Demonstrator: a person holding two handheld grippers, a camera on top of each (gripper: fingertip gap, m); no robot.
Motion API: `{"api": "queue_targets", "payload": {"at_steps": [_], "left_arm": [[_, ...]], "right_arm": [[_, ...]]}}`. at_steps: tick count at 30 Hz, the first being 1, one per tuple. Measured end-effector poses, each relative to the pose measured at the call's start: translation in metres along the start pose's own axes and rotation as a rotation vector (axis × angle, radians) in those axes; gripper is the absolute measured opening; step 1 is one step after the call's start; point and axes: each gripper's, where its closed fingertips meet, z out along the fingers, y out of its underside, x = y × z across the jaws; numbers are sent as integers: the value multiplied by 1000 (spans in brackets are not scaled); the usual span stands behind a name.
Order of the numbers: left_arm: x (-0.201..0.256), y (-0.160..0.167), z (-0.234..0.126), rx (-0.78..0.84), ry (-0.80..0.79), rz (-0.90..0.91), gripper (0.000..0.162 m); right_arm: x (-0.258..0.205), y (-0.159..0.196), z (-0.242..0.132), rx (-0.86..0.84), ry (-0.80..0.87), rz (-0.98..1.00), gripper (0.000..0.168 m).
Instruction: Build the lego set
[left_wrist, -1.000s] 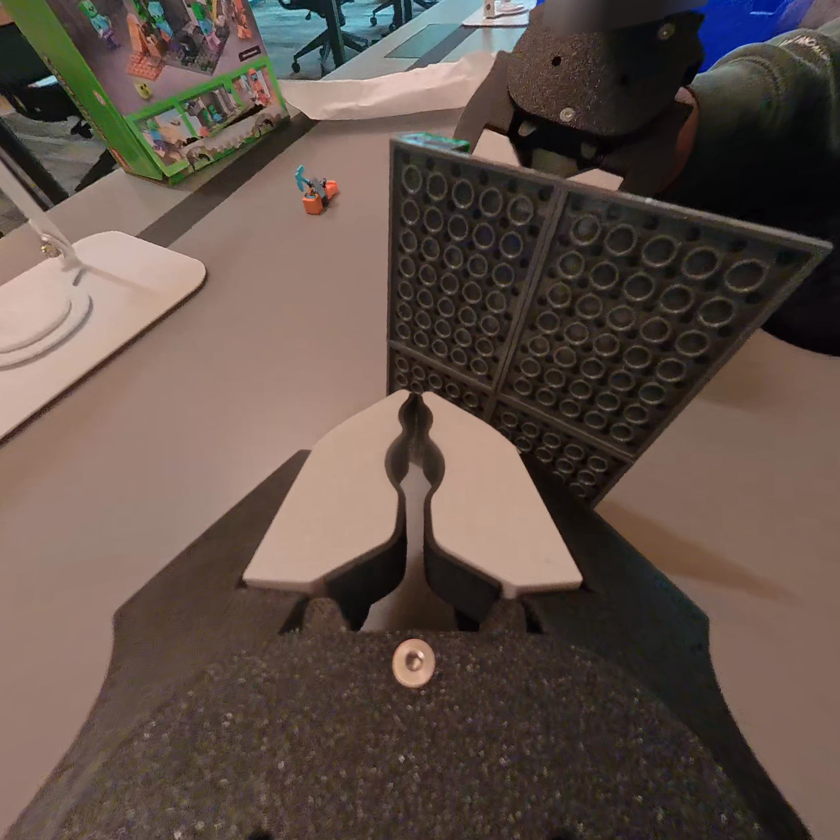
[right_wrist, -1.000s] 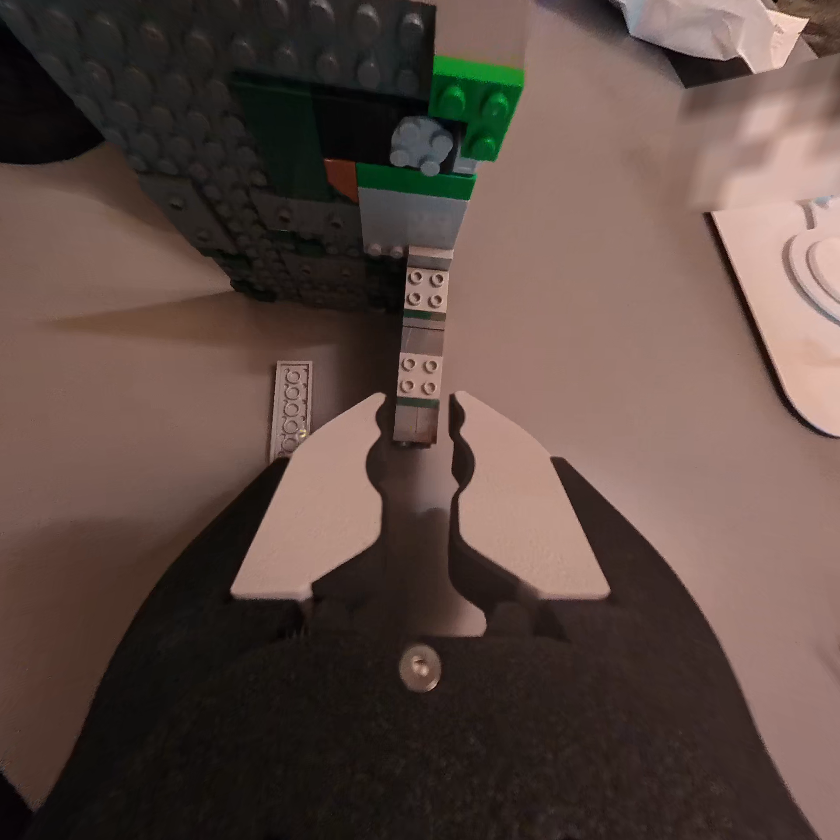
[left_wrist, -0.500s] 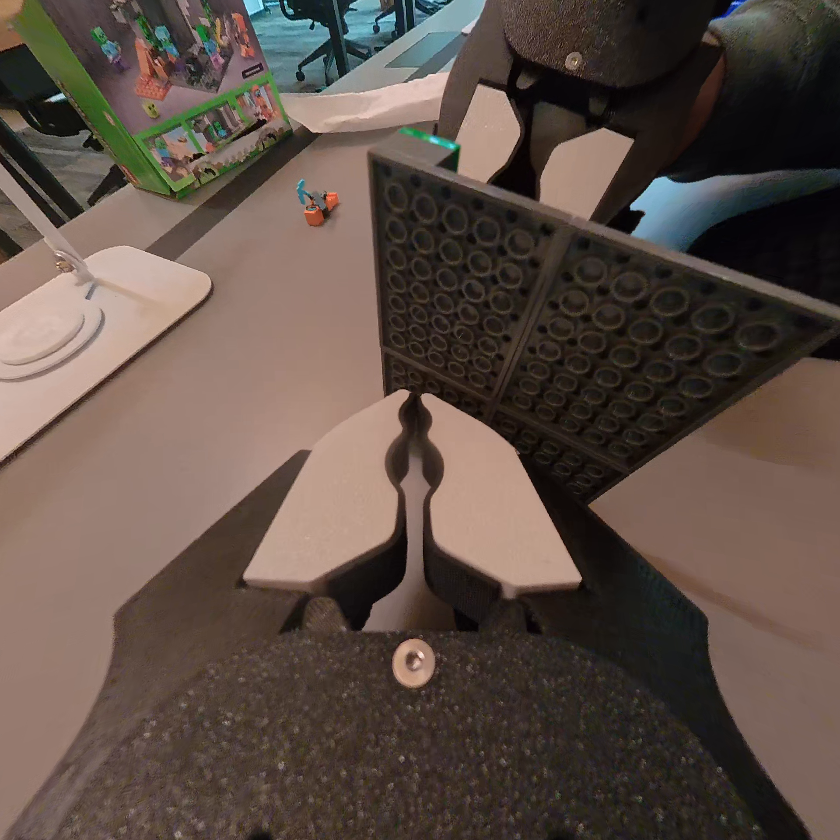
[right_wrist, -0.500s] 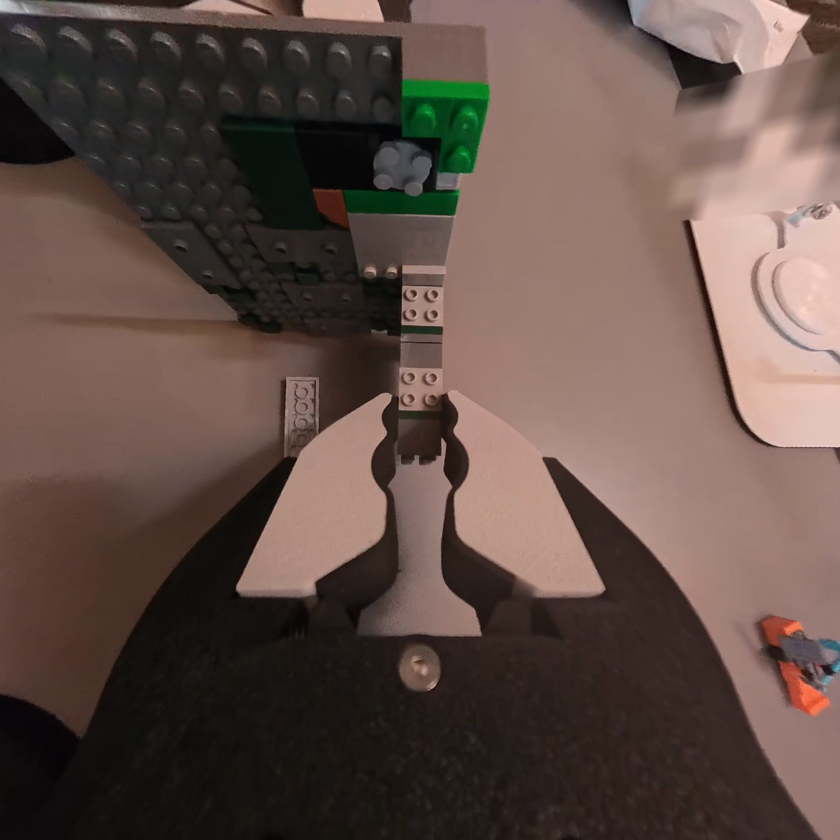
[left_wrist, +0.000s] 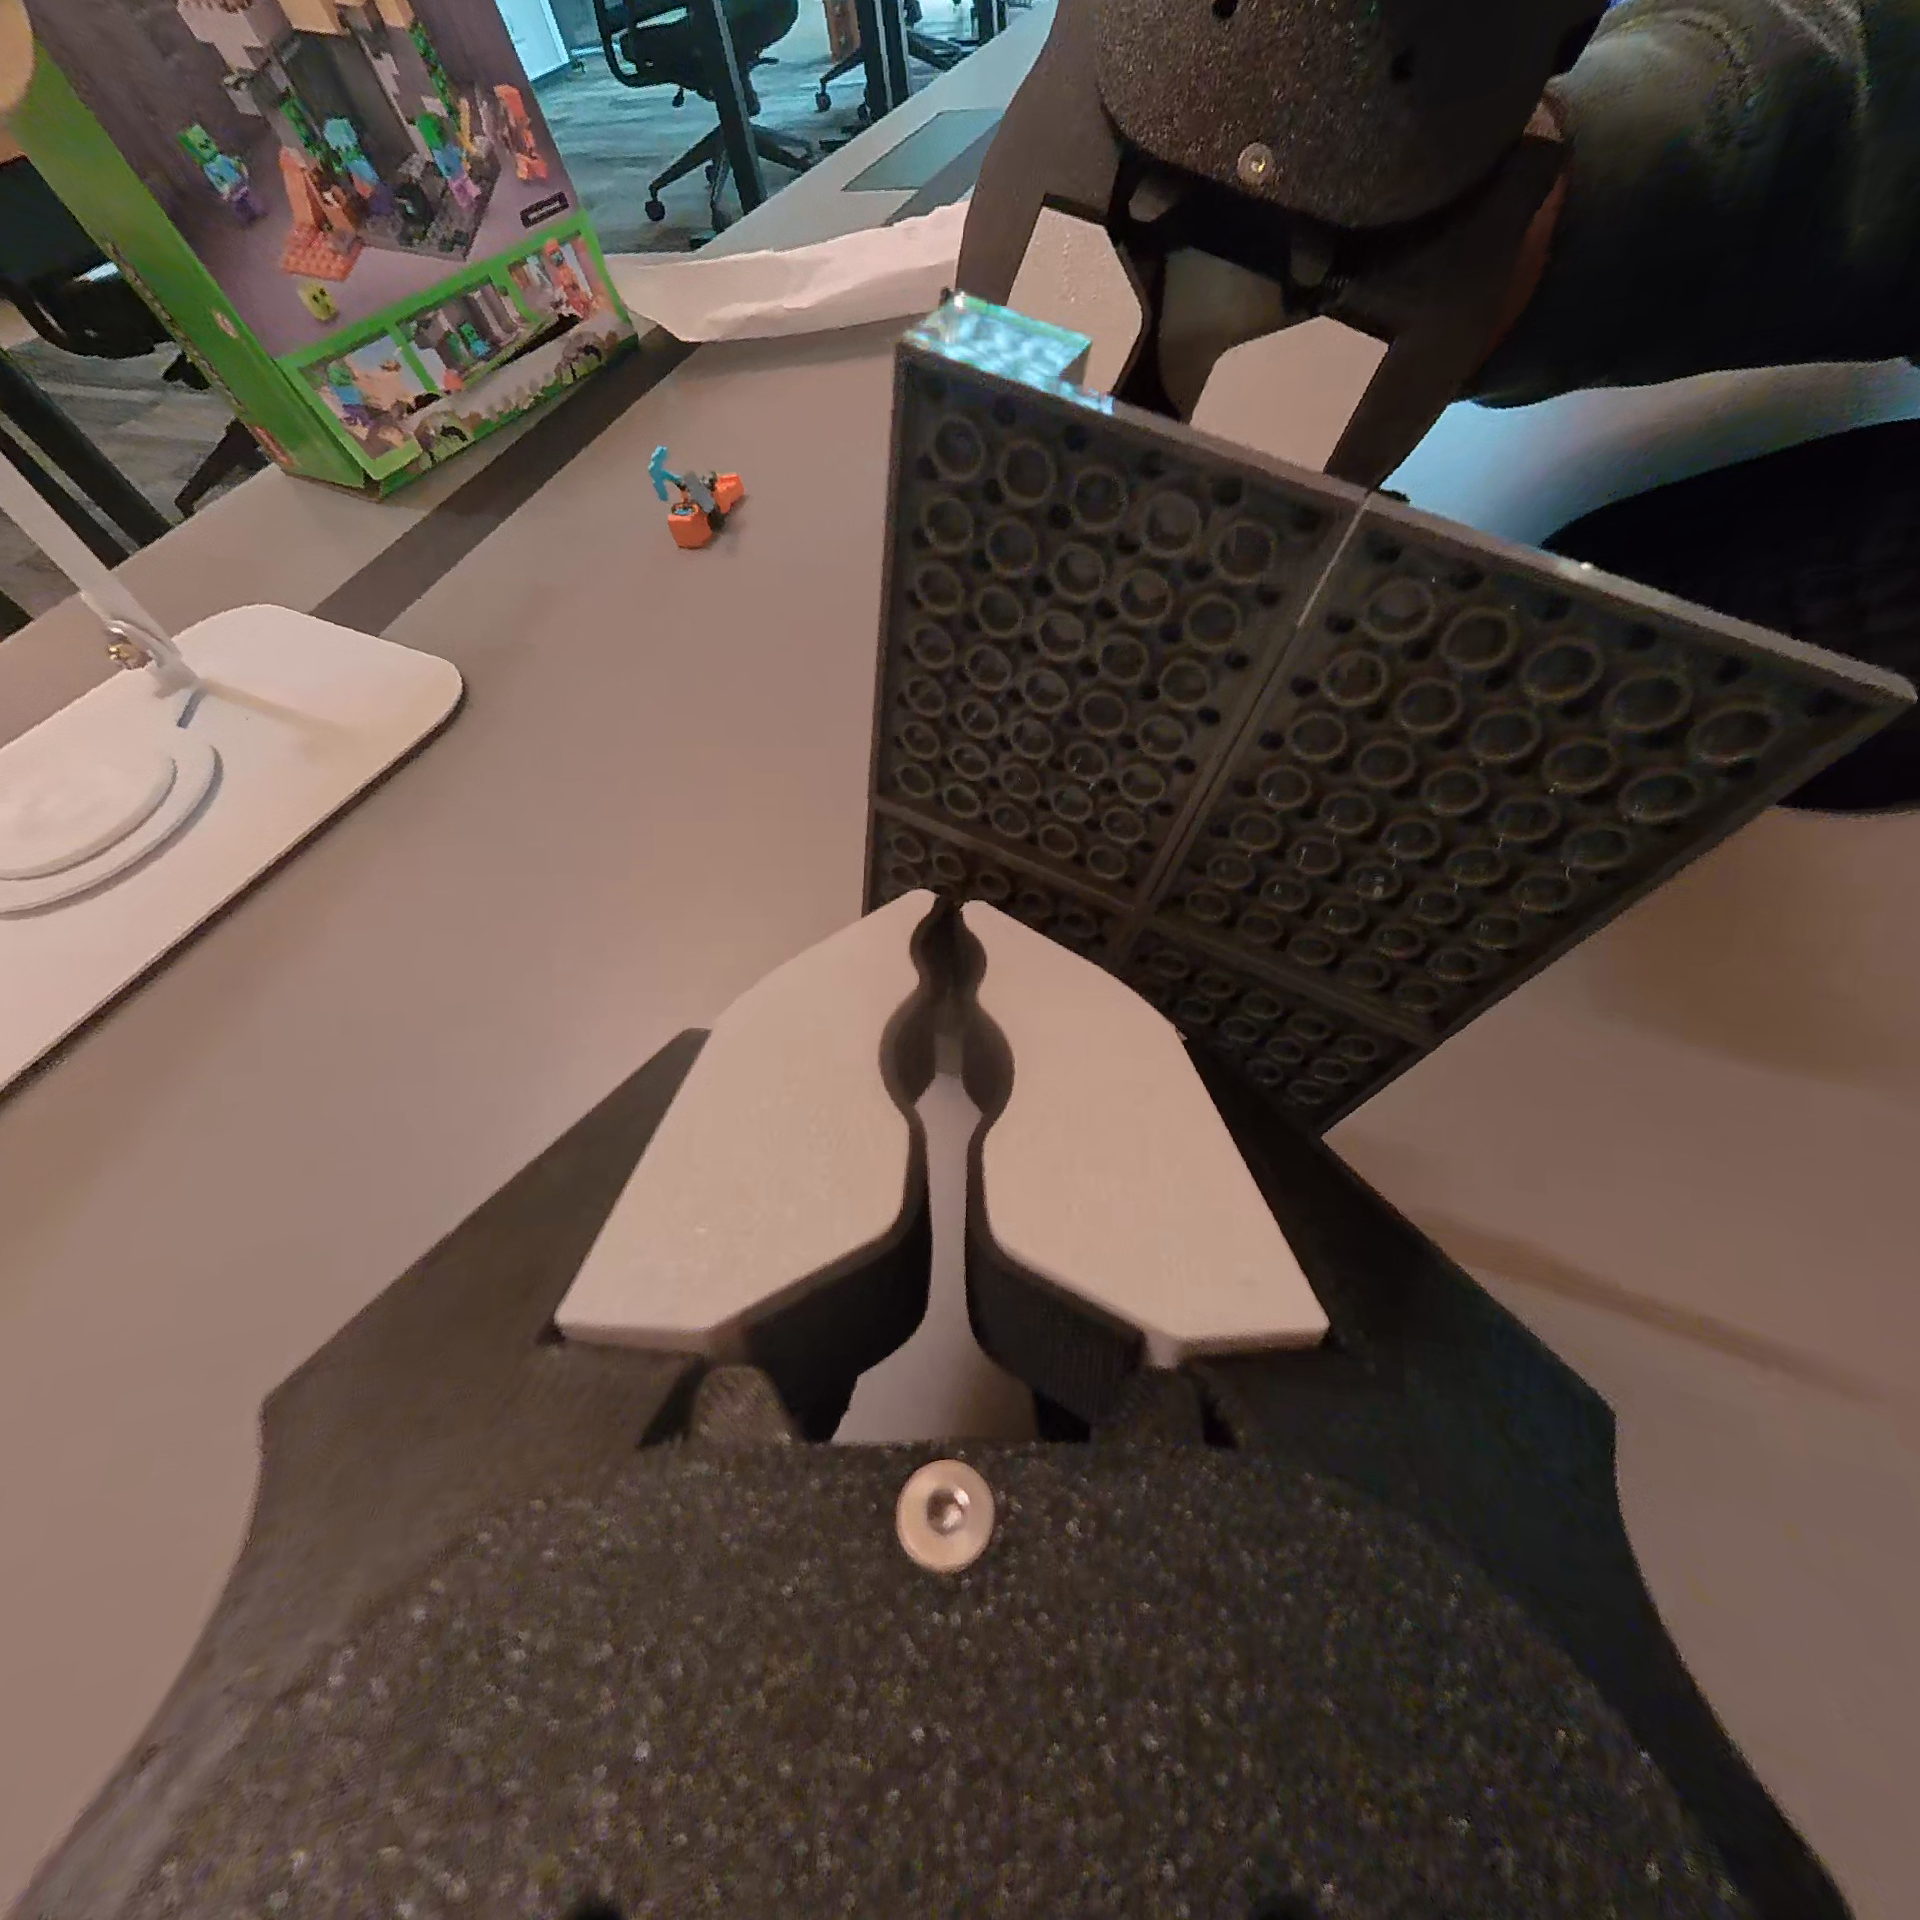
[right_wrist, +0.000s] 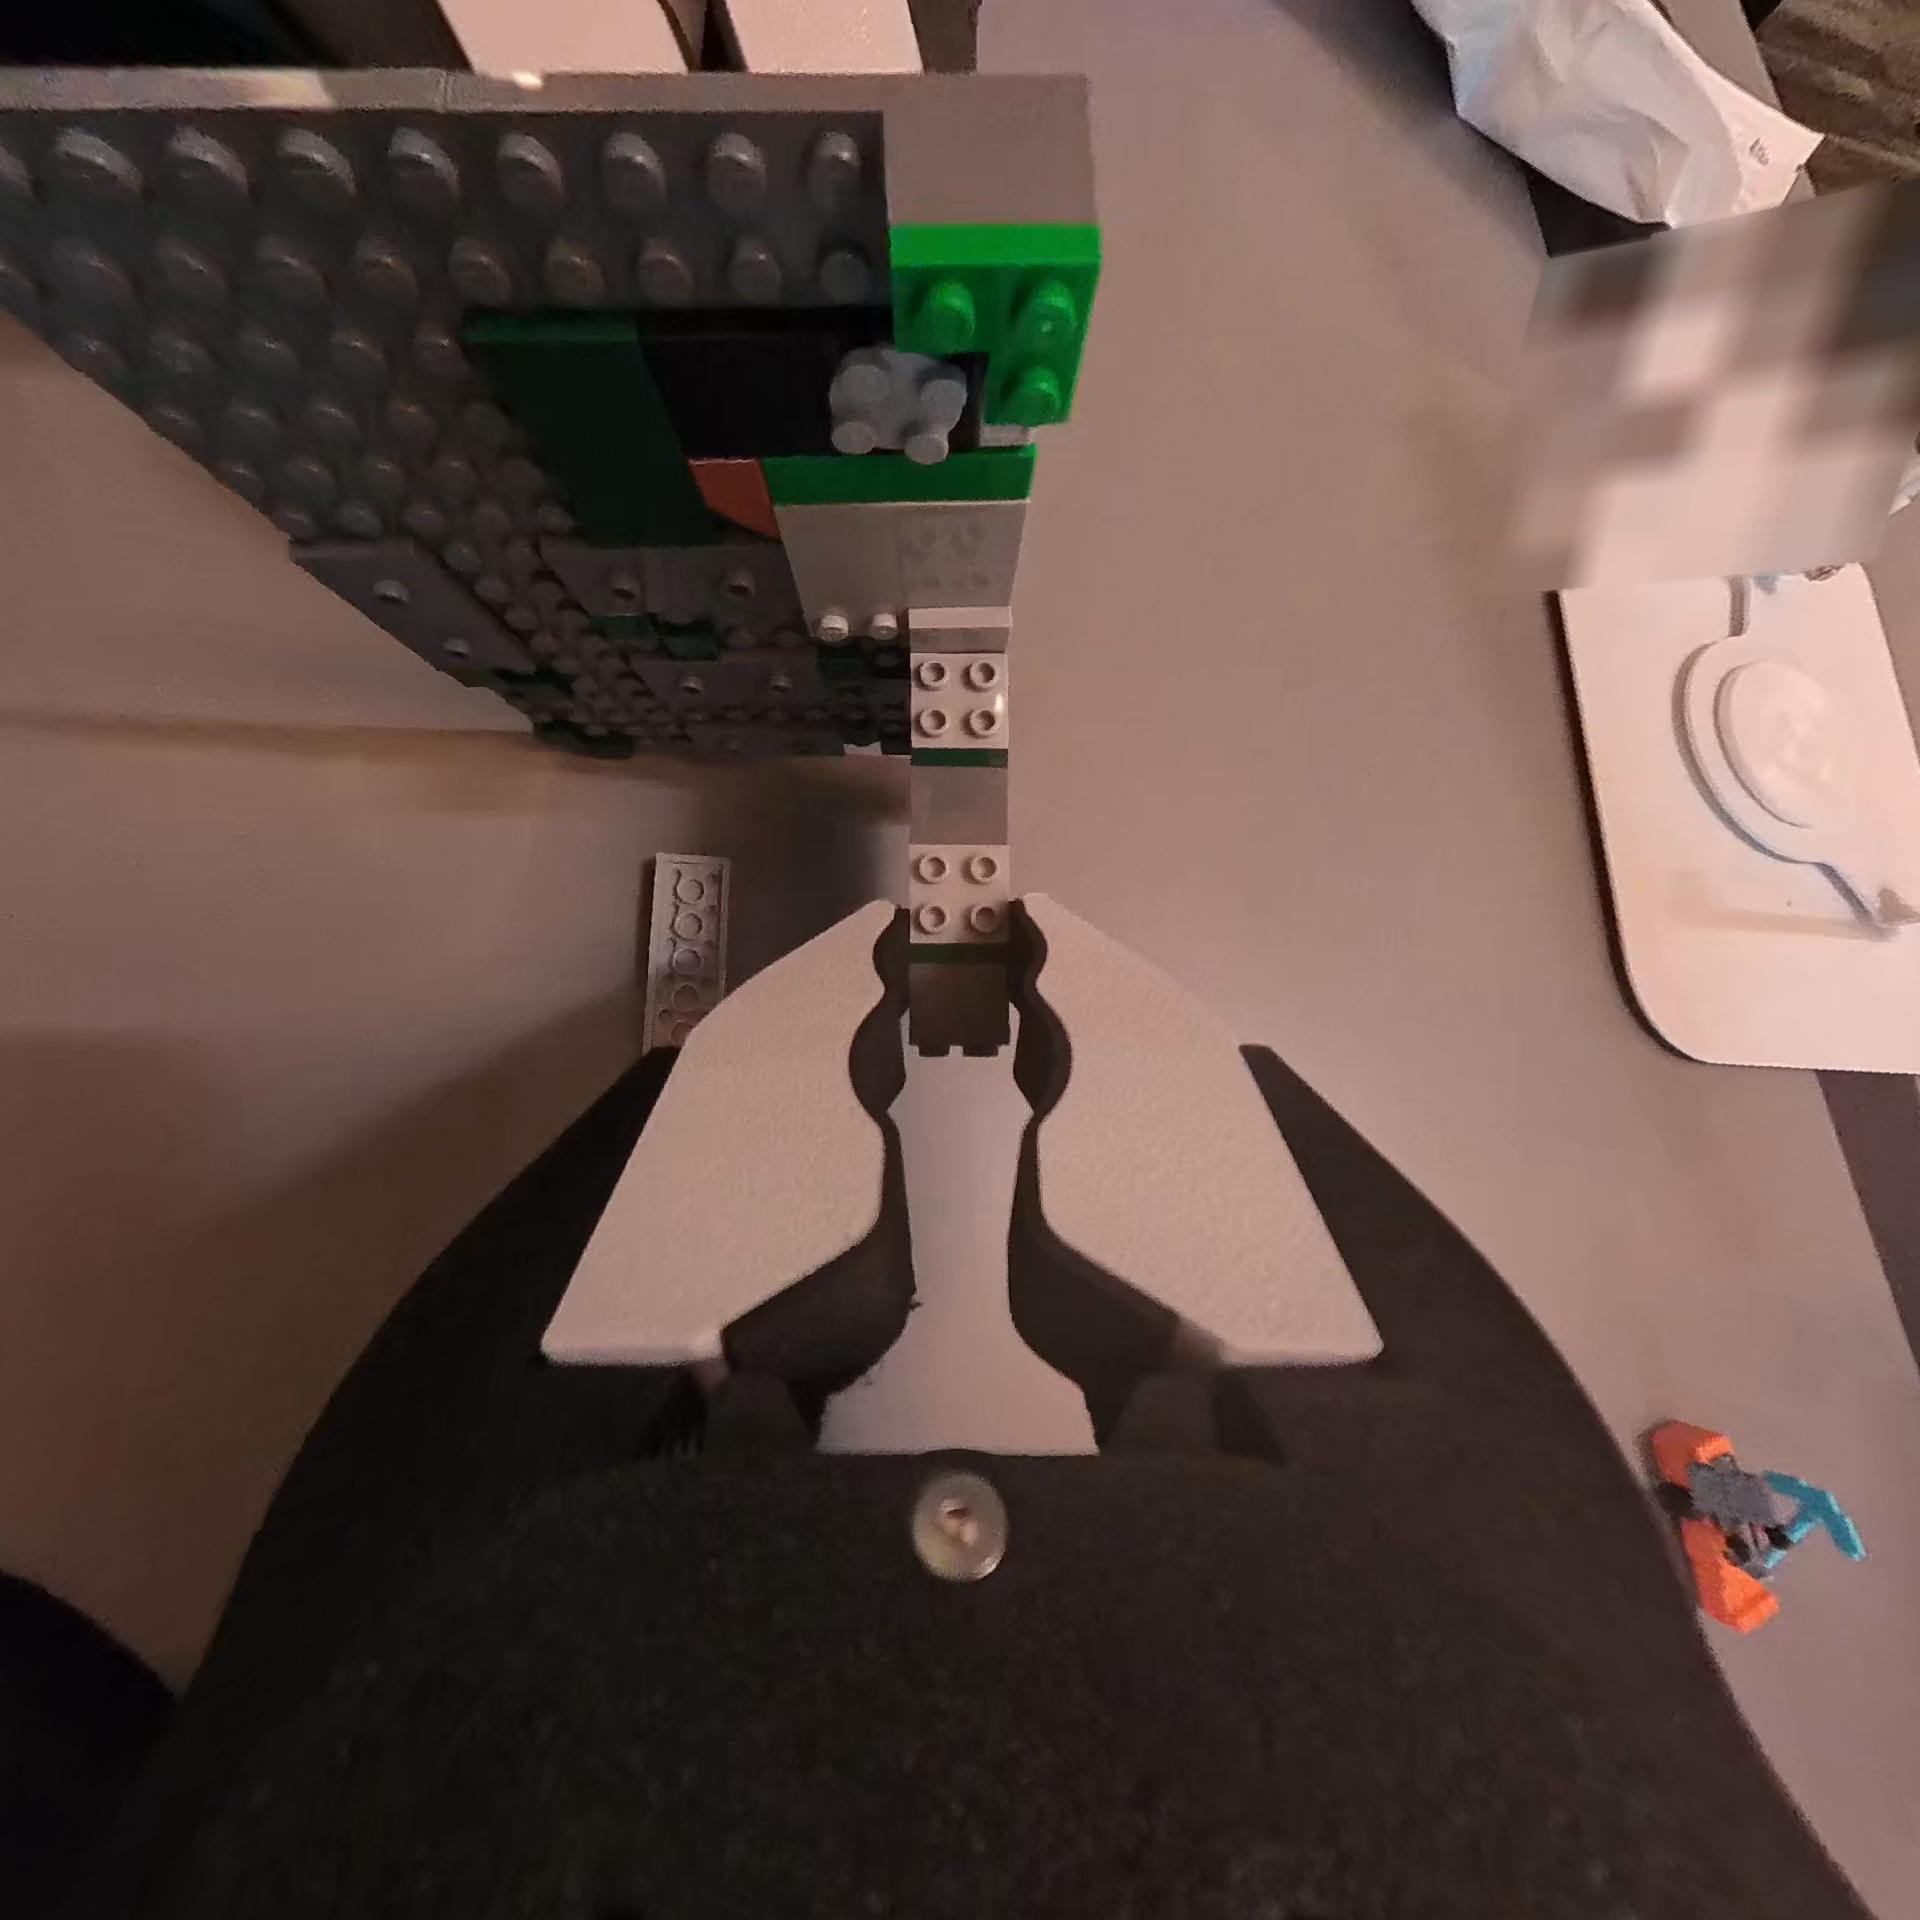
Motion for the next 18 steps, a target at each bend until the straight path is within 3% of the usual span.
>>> {"api": "queue_targets", "payload": {"at_steps": [6, 18], "left_arm": [[3, -1, 0, 15, 37, -13, 0], [6, 6, 6, -2, 164, -159, 0]], "right_arm": [[-1, 1, -1, 7, -15, -22, 17], [-6, 16, 11, 13, -130, 151, 17]]}}
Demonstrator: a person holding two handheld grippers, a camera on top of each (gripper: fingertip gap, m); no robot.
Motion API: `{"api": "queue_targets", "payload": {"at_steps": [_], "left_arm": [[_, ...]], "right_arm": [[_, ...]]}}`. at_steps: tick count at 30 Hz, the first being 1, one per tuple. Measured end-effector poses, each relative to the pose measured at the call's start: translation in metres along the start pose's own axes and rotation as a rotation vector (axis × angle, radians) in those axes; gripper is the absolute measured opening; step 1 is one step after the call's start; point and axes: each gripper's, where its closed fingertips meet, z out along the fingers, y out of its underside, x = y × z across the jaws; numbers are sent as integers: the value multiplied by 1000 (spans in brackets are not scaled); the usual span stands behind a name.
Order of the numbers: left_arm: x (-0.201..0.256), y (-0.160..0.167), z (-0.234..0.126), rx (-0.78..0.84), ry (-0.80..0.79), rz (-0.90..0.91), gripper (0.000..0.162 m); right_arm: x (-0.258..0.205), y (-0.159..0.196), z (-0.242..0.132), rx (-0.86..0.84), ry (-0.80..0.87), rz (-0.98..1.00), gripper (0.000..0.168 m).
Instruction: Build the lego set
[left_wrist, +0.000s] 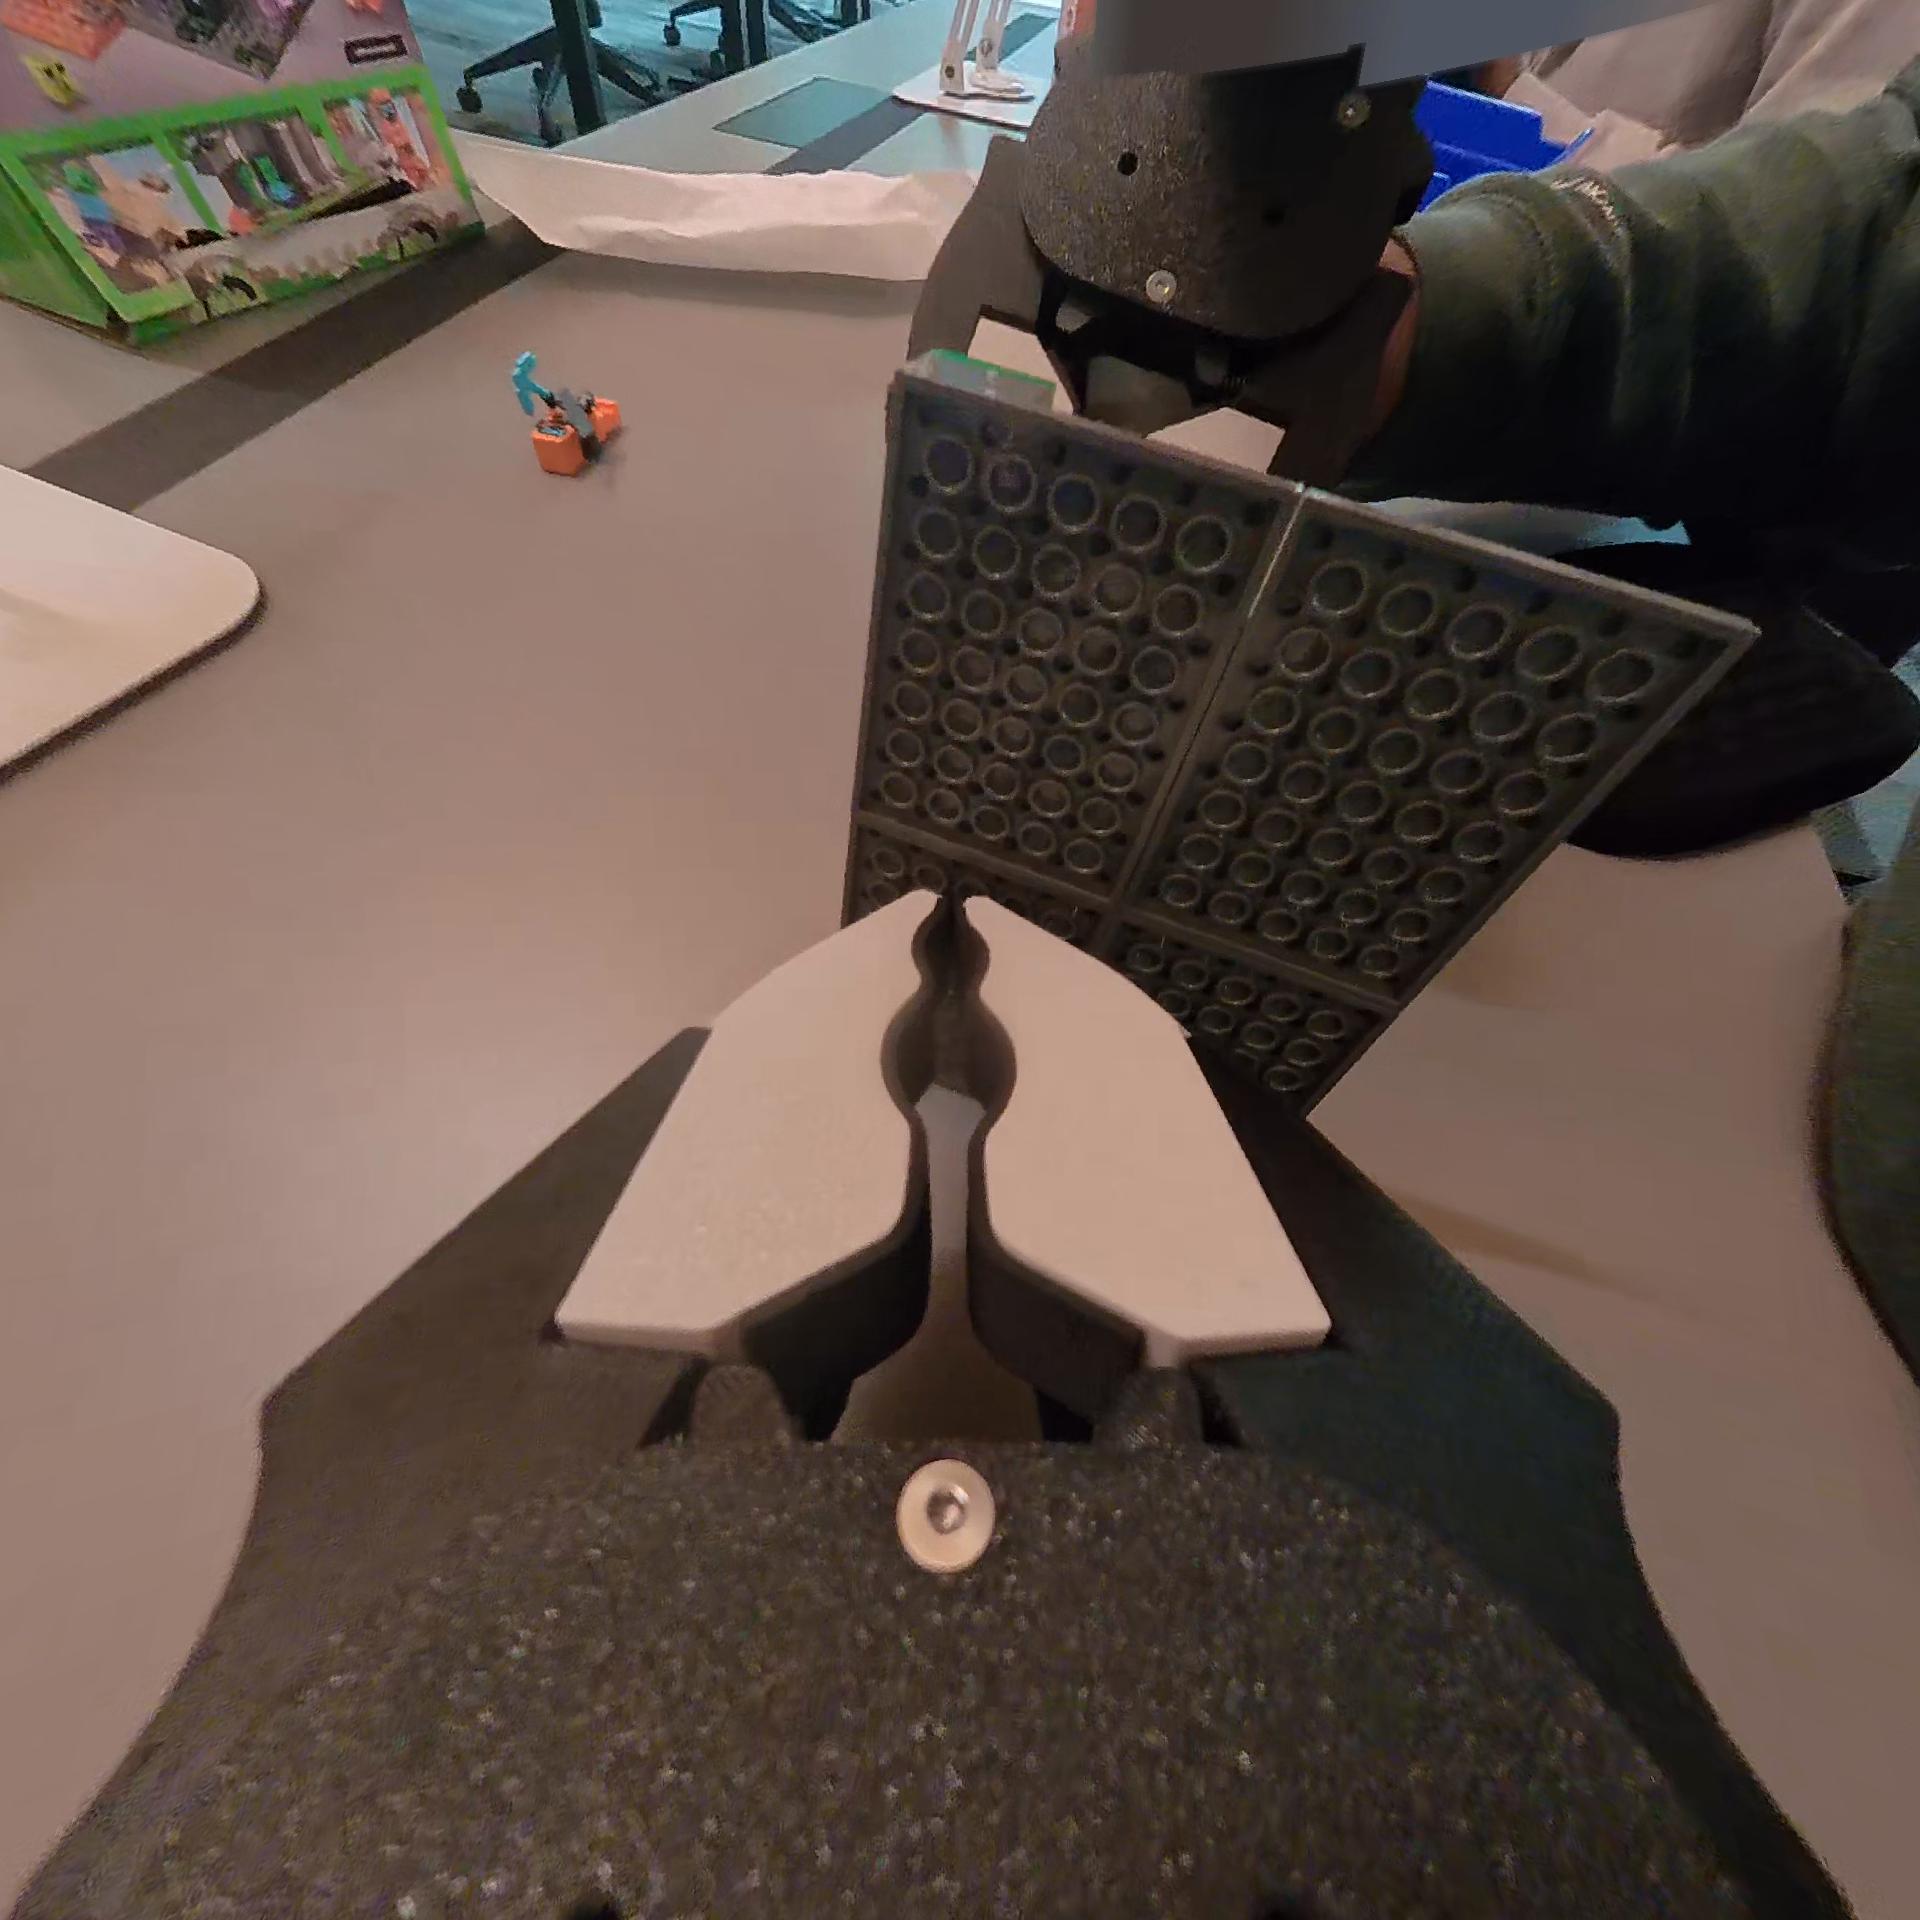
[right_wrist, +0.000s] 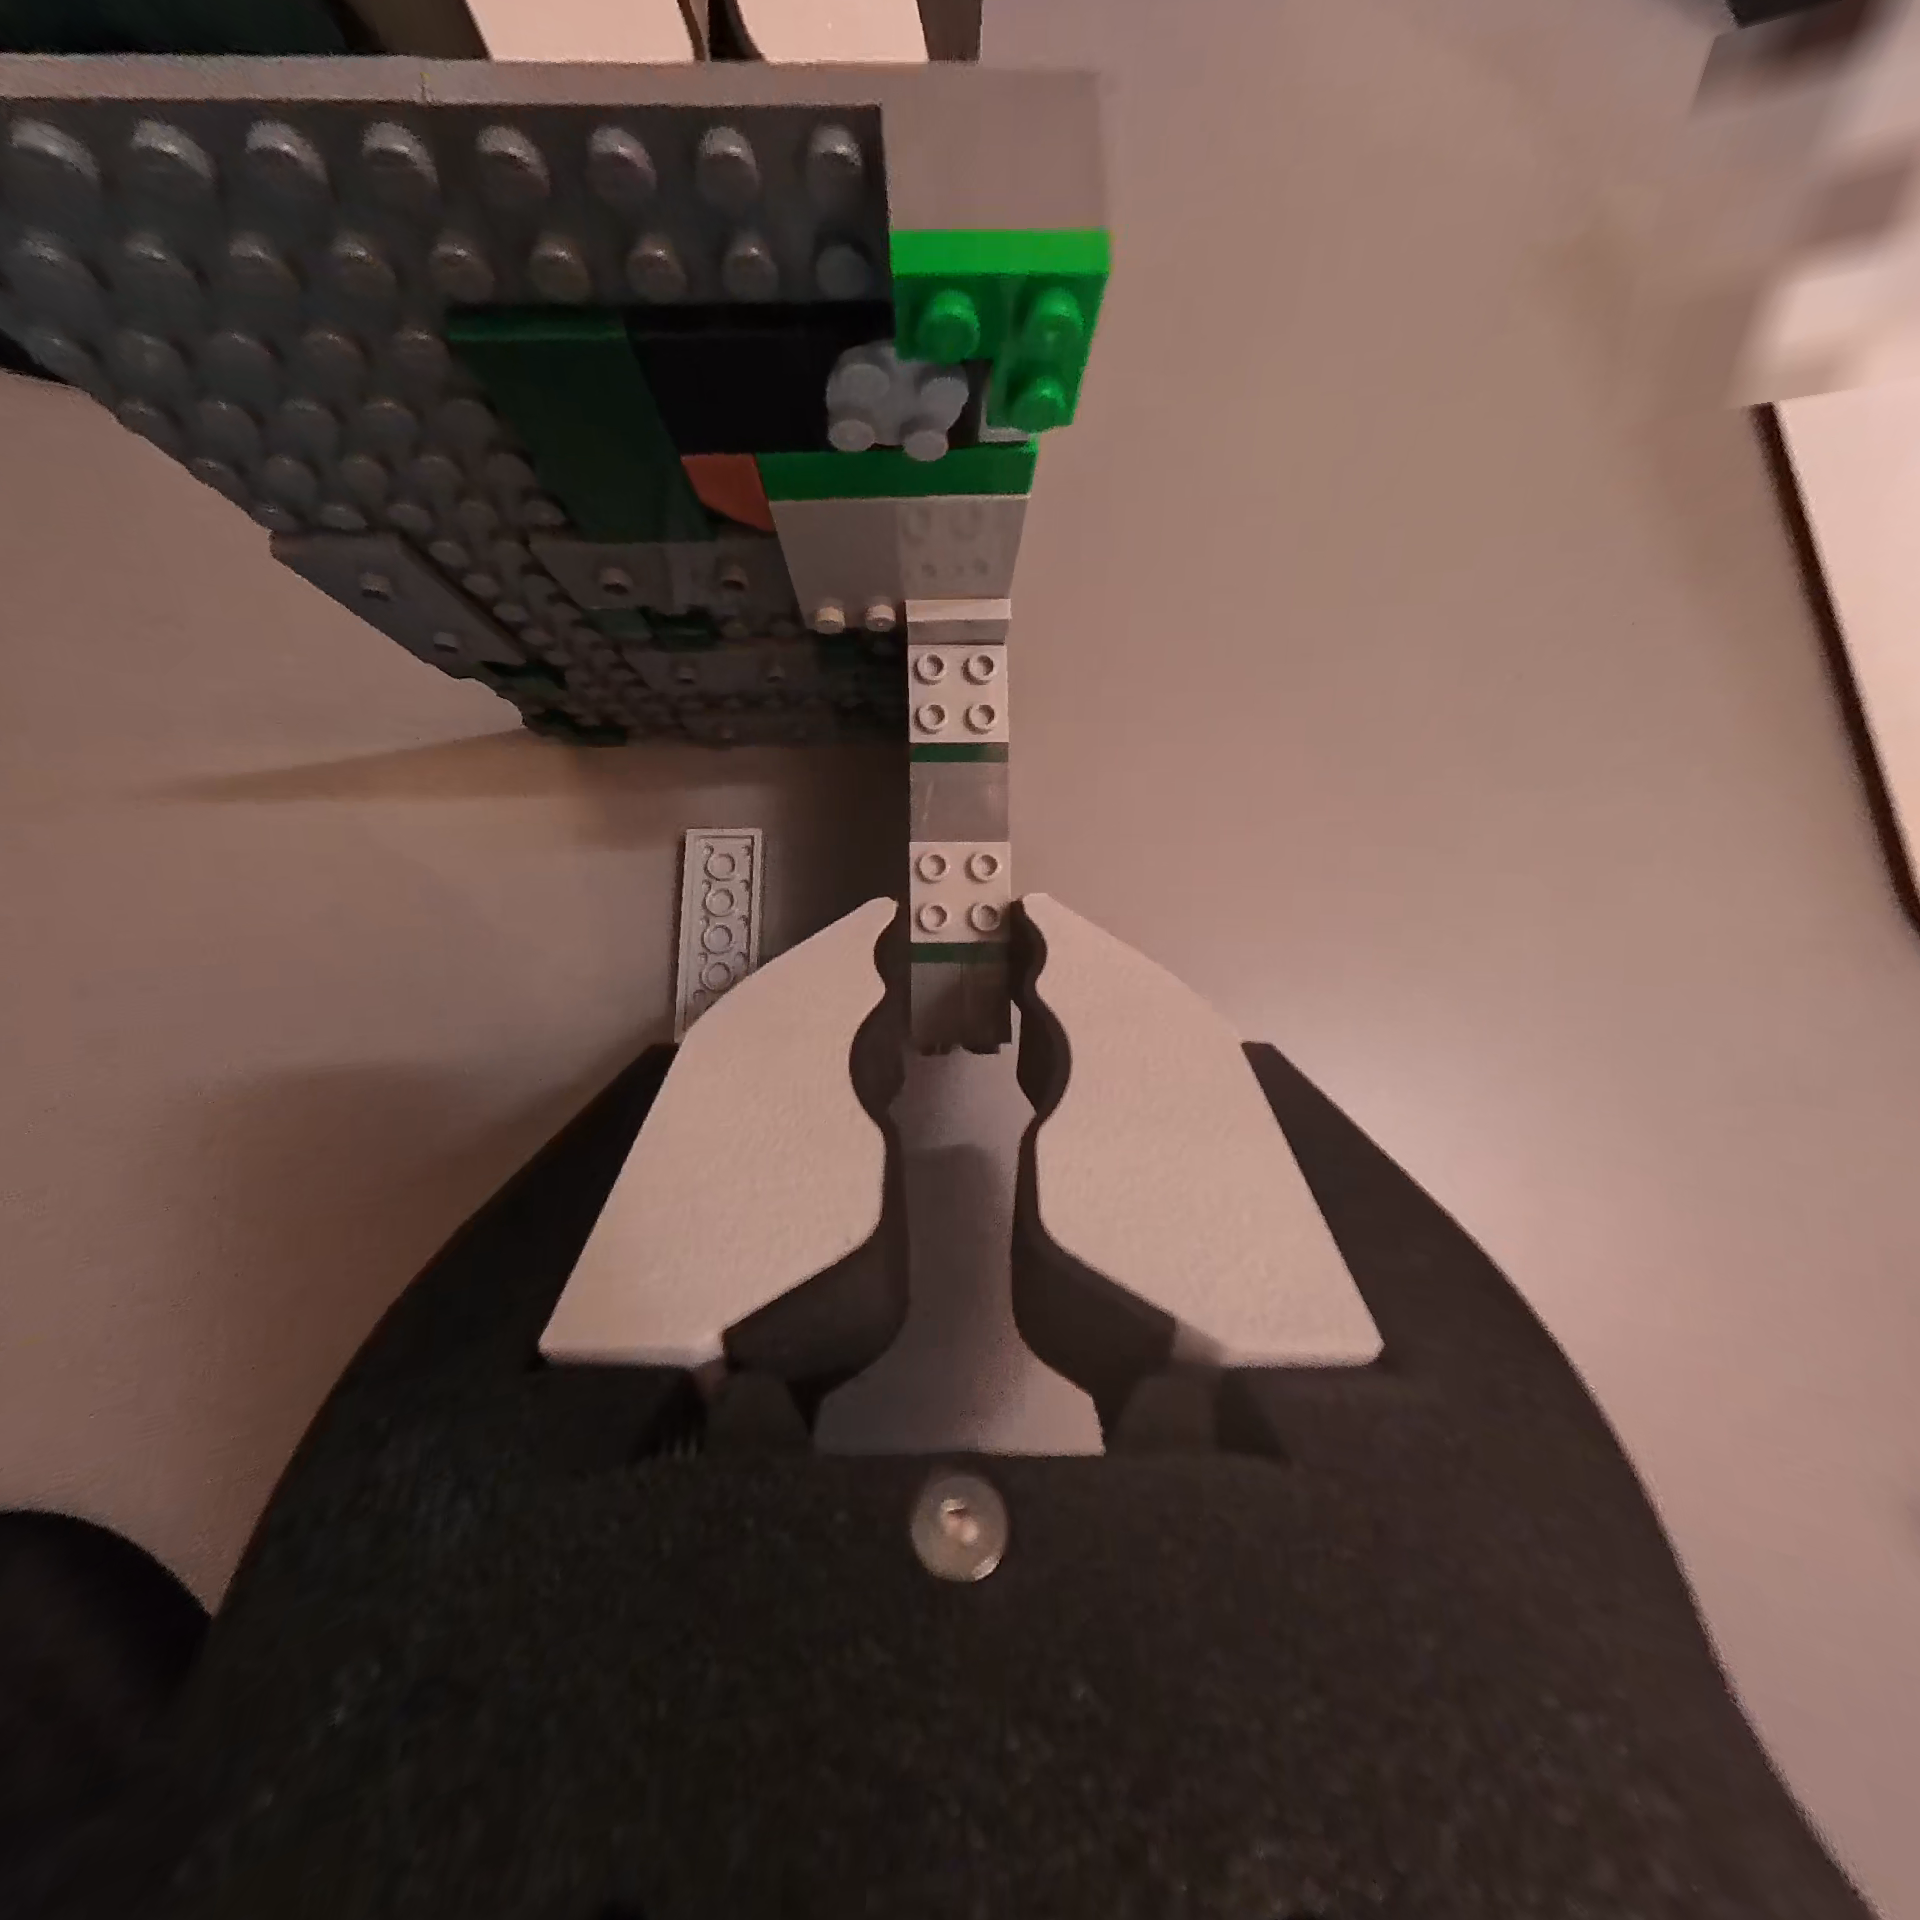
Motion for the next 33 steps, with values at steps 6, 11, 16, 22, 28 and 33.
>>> {"api": "queue_targets", "payload": {"at_steps": [6, 11, 16, 22, 28, 33], "left_arm": [[0, -1, -6, 15, -7, -16, 0], [9, -10, -16, 59, -20, -24, 0], [37, -25, -24, 115, -4, -35, 28], [61, -25, -26, 97, -32, 5, 52], [9, 9, -31, -133, 14, 67, 39], [-2, 12, -10, -190, 168, -20, 28]], "right_arm": [[1, 3, 3, 24, -13, 19, 20], [1, -1, -2, 61, 4, 23, 24], [2, -10, -5, 84, 27, -54, 27], [-1, -7, 4, 69, 6, -105, 29], [3, -1, 12, 54, -19, -139, 28], [3, -1, 18, 55, -31, -165, 19]]}}
